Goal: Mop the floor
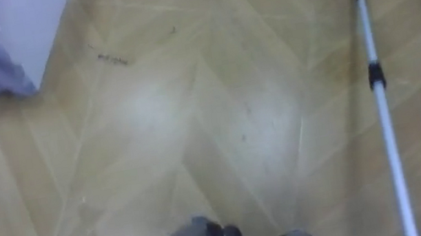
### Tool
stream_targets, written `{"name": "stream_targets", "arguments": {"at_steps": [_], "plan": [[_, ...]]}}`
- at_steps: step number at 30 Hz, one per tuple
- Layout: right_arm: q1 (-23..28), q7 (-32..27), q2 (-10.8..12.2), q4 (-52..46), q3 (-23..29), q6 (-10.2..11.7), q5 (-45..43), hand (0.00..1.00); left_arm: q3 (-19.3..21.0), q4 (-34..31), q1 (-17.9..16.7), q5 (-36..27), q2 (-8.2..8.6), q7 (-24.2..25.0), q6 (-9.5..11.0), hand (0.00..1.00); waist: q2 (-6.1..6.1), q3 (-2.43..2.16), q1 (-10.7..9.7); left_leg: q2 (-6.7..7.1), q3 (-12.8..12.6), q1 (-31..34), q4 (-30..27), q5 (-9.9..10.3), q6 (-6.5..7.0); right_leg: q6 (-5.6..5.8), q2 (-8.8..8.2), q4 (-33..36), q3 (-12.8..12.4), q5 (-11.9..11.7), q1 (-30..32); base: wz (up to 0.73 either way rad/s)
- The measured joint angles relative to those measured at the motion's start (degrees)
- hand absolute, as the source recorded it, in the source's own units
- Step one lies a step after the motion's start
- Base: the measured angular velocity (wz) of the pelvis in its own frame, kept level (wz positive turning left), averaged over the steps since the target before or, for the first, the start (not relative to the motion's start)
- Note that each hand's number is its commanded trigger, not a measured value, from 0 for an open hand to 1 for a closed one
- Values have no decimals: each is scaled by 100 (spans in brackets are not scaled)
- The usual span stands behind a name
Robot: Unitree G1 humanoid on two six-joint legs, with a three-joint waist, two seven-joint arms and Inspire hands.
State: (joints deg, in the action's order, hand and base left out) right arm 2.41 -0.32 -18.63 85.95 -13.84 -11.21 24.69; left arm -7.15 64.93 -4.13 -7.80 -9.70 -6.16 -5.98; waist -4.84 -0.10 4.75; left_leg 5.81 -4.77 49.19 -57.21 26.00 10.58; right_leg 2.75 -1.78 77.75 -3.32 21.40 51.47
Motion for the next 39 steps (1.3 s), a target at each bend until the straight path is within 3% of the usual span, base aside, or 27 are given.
{"name": "stream_targets", "arguments": {"at_steps": [2, 4, 6, 8, 10, 11, 12, 13, 14, 15, 16, 17, 18, 19, 21, 22, 23, 25, 26, 27, 28, 29, 30, 32, 34, 36, 39], "plan": [[74, -81, 158, -1, -6, 0, -97, 100, -12, 14, -1, -2, 39, 2, 4, 0, -43, 23, -26, 13, 112, -155, 108, 47, -22, -37, 117, -446, 80, 29, 378, -75], [80, -108, 298, -9, -3, 0, -196, 100, -94, 32, -50, 10, 60, 1, -39, 0, -60, 35, -95, 189, 409, -397, 301, 70, -66, -59, 119, -1385, 234, 19, 451, -57], [-88, -105, 363, -25, 32, -144, -394, 100, -89, 36, -204, 8, 96, -9, -209, 0, -15, 60, -107, 367, 715, -731, 372, 240, -122, -271, 127, -2390, 452, -112, 361, -47], [-304, -161, 346, -53, 50, -312, -482, 100, -93, 48, -279, -17, 107, -86, -359, 0, 24, 85, -104, 515, 913, -863, 205, 423, -187, -430, 88, -2475, 562, -177, 244, -24], [-741, -169, 245, -18, 72, -470, -522, 100, -103, 39, -284, -104, 93, -195, -407, 0, 120, 110, -20, 513, 776, -661, -390, 363, -628, -544, -85, -2180, 684, -74, 244, -9], [-1195, -180, 151, 68, 108, -514, -616, 100, -176, 34, -286, -240, 60, -308, -399, 0, 256, 171, 76, 368, 434, -291, -1172, -80, -1267, -579, -134, -1941, 644, 29, 272, -11], [-1624, -181, 13, 75, 99, -493, -675, 100, -389, 46, -303, -558, 15, -417, -403, 0, 336, 181, 192, 223, 185, 154, -1957, -898, -1540, -619, -133, -1763, 611, 161, 277, -13], [-1855, -170, -45, 67, 90, -482, -696, 100, -511, 45, -308, -711, -29, -462, -403, 0, 421, 183, 272, 169, 65, 393, -2267, -1445, -1518, -629, -131, -1684, 561, 219, 285, -5], [-2277, -137, -143, -21, 51, -459, -699, 100, -699, 45, -311, -961, -112, -504, -393, 0, 624, 217, 377, 140, -106, 857, -2738, -2810, -1527, -637, -165, -1574, 449, 315, 260, 0], [-2606, -89, -224, -162, 62, -352, -639, 100, -844, 32, -345, -1053, -194, -505, -388, 0, 737, 243, 530, -13, -149, 1325, -3169, -3261, -1380, -714, -137, -1550, 445, 345, 190, -6], [-2730, -33, -259, -185, 70, -243, -579, 100, -885, 11, -378, -1057, -248, -499, -377, 0, 795, 278, 620, -158, -133, 1514, -3279, -3021, -1216, -748, -100, -1526, 456, 385, 137, -14], [-3043, 82, -296, -260, 49, -124, -467, 100, -872, -45, -482, -1011, -325, -479, -357, 0, 837, 295, 727, -430, -90, 1734, -3092, -2433, -1051, -805, -109, -1483, 523, 501, 31, 0], [-3136, 111, -345, -424, -8, -81, -339, 100, -872, -101, -559, -981, -384, -452, -368, 0, 864, 306, 778, -579, -15, 1708, -2303, -2069, -1063, -753, -106, -1499, 573, 634, -155, 20], [-3135, 107, -373, -480, -8, -87, -247, 100, -872, -110, -580, -925, -404, -428, -357, 0, 866, 306, 803, -619, 22, 1608, -1722, -1956, -1085, -697, -104, -1507, 593, 714, -258, 46], [-3028, 104, -402, -624, 2, -166, -77, 100, -859, -129, -649, -736, -422, -269, -355, 0, 730, 272, 796, -727, 190, 960, 474, -1738, -992, -552, -180, -1565, 790, 1045, -656, 39], [-2958, 115, -405, -643, 6, -156, -6, 100, -857, -124, -641, -736, -429, -214, -373, 0, 719, 282, 747, -707, 162, 935, 487, -1584, -810, -506, -272, -1560, 836, 1138, -735, 43], [-2732, 121, -402, -677, 45, -133, 34, 100, -859, -139, -596, -737, -437, -154, -384, 0, 705, 269, 693, -669, 33, 902, 433, -1379, -669, -366, -399, -1622, 872, 1249, -861, 68], [-2314, 129, -437, -639, 50, -81, 208, 100, -860, -217, -474, -741, -413, -55, -371, 0, 571, 227, 553, -528, -113, 822, 291, -1073, -463, -242, -507, -1481, 737, 1289, -1015, 67], [-1990, 168, -476, -472, 45, -43, 296, 100, -854, -305, -425, -693, -405, -50, -355, 0, 455, 184, 493, -373, -136, 717, 105, -849, -308, -104, -537, -1050, 555, 1079, -986, 57], [-1665, 173, -510, -236, 25, -36, 303, 100, -778, -388, -383, -527, -360, -57, -328, 0, 325, 100, 456, -216, -133, 576, -7, -633, -198, -31, -569, -595, 390, 722, -912, 53], [-1508, 144, -520, -136, -6, -33, 303, 100, -733, -463, -379, -473, -339, -68, -312, 0, 268, 67, 430, -158, -126, 492, -26, -528, -146, -7, -567, -409, 302, 498, -880, 39], [-1166, 31, -507, -49, -11, -38, 300, 100, -697, -577, -379, -340, -307, -71, -259, 0, 142, 9, 397, -65, -88, 320, -28, -358, -65, 4, -495, -81, 131, 0, -774, 12], [-916, -76, -438, -56, -11, -35, 294, 100, -633, -645, -378, -231, -289, -74, -234, 0, 44, -3, 337, -22, -22, 181, 11, -234, -28, 20, -370, 79, 88, -96, -579, 0], [-676, -238, -264, -75, -5, -29, 294, 100, -579, -647, -375, -137, -274, -73, -215, 0, -72, 37, 246, 26, 94, 10, 63, -110, 1, -12, -97, -1, 104, 13, -140, -16], [-449, -340, -65, -126, 6, -28, 296, 100, -583, -642, -442, -129, -242, -69, -221, 0, -91, 41, 82, 120, 149, -188, 223, -68, 28, -33, 13, -586, 249, 31, 231, -10], [-267, -409, 166, -134, 75, -29, 286, 100, -578, -641, -587, 6, -164, -55, -235, 0, -111, 44, -14, 122, 147, -442, 397, 46, 21, -171, 47, -1811, 498, -69, 455, -12], [-282, -385, 274, -185, 221, -177, 226, 100, -544, -642, -776, 66, -77, -40, -336, 0, -37, 68, 26, 143, 151, -854, 507, 287, -16, -395, 3, -2773, 697, -432, 429, -11]]}}
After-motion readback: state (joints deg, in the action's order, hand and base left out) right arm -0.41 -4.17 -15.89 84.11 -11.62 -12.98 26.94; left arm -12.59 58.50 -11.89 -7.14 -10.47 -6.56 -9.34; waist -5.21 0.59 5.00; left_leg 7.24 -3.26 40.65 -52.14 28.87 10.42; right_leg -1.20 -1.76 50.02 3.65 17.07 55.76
